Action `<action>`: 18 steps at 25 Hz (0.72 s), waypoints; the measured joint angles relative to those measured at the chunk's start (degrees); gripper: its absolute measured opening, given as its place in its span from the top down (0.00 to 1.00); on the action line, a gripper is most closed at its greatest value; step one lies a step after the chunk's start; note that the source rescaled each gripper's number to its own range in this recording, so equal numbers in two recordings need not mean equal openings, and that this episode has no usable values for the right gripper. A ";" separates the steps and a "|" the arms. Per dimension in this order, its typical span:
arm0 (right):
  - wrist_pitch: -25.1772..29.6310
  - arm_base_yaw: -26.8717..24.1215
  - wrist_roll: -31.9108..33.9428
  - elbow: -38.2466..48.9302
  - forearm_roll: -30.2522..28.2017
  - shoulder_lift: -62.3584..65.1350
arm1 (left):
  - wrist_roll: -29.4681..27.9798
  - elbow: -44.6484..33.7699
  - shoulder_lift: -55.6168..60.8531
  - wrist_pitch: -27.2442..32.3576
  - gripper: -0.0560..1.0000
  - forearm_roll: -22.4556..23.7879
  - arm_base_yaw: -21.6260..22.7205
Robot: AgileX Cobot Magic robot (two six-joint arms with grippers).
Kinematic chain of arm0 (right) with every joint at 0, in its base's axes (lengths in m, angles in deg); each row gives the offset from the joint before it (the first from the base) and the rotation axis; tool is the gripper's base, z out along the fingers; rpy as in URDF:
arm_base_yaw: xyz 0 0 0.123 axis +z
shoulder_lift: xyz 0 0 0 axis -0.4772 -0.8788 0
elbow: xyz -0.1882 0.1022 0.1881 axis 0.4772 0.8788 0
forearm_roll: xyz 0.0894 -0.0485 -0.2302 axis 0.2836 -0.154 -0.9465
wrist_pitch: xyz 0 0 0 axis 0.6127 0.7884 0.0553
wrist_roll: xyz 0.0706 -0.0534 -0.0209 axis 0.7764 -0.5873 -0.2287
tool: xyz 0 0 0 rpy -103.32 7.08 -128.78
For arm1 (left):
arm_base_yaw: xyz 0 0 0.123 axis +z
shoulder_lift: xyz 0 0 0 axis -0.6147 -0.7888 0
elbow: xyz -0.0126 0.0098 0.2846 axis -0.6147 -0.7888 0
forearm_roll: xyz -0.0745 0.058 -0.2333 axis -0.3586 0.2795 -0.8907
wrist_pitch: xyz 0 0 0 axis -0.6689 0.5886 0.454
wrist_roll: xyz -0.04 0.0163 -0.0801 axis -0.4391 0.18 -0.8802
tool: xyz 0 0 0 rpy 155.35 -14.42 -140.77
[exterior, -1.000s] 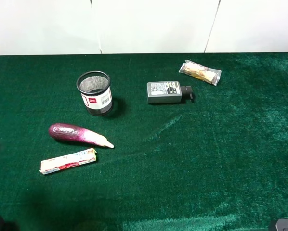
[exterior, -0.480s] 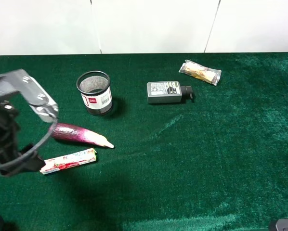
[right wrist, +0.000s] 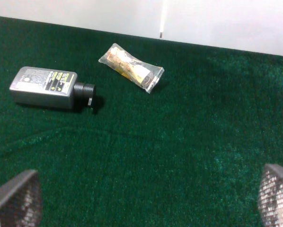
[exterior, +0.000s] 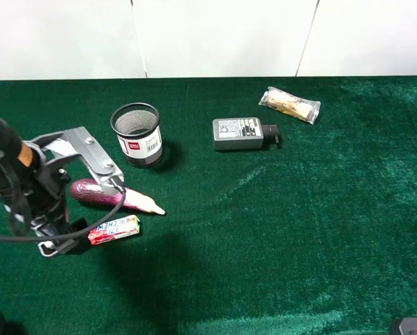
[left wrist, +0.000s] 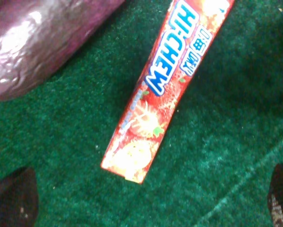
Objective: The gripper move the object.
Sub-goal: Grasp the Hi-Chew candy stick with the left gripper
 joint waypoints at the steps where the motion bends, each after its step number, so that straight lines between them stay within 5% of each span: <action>1: 0.00 0.00 0.00 0.00 0.00 0.00 | 0.00 0.00 -1.18 -0.49 0.04 0.00 0.00; 18: 0.00 0.00 0.00 0.00 0.00 0.00 | -0.43 0.09 -14.62 -10.61 0.05 0.12 0.00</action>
